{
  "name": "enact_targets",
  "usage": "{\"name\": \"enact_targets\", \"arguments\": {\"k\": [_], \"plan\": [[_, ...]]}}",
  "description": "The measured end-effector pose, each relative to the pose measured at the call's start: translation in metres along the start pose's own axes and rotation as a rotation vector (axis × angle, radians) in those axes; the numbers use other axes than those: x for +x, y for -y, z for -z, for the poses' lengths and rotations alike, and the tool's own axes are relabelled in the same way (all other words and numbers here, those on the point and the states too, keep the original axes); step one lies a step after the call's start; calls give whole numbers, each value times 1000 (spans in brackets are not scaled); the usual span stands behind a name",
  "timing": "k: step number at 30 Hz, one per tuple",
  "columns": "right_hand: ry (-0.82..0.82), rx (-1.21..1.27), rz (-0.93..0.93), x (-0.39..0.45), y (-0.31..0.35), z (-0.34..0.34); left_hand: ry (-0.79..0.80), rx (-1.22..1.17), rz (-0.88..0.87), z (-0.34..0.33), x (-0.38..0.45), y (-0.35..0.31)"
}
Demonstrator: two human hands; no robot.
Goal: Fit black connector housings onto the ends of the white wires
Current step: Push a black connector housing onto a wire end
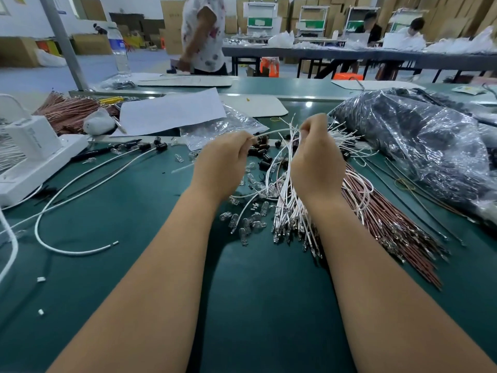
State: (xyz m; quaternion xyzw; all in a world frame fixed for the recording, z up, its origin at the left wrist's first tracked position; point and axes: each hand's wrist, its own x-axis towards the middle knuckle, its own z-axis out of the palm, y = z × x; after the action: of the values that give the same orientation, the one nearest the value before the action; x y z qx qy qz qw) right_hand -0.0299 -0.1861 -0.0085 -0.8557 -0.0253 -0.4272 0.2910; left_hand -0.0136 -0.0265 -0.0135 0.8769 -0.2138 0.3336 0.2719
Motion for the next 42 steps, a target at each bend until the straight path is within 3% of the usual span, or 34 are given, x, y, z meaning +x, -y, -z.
{"name": "enact_targets", "arguments": {"k": [3, 5, 7, 12, 14, 22, 27, 30, 36, 38, 42], "plan": [[-79, -49, -159, 4, -7, 4, -2, -7, 56, 0, -2, 11], [-60, -166, -167, 6, -9, 7, 17, 17, 68, 1, -3, 10], [-18, -300, -85, 6, -8, 7, 41, 33, 50, 3, -4, 8], [267, -244, 291, -1, 9, -3, 62, 75, 14, 2, -3, -5], [301, -269, 343, -3, 9, -7, 97, 112, 18, 1, -3, -8], [133, -322, 14, 5, -10, 2, 173, 31, 165, 5, -3, 7], [247, -174, 88, 2, -4, 0, 159, -127, 195, 3, -4, 5], [340, -135, 172, -2, 0, -4, 160, -92, 173, 2, -4, 1], [297, -177, -57, 0, -9, -7, -13, -138, 338, 0, -2, 2], [322, -157, -80, -1, -7, -8, 64, -103, 342, -6, -1, 0], [329, -128, -89, -2, -4, -8, 389, 104, 262, -24, 1, -7]]}}
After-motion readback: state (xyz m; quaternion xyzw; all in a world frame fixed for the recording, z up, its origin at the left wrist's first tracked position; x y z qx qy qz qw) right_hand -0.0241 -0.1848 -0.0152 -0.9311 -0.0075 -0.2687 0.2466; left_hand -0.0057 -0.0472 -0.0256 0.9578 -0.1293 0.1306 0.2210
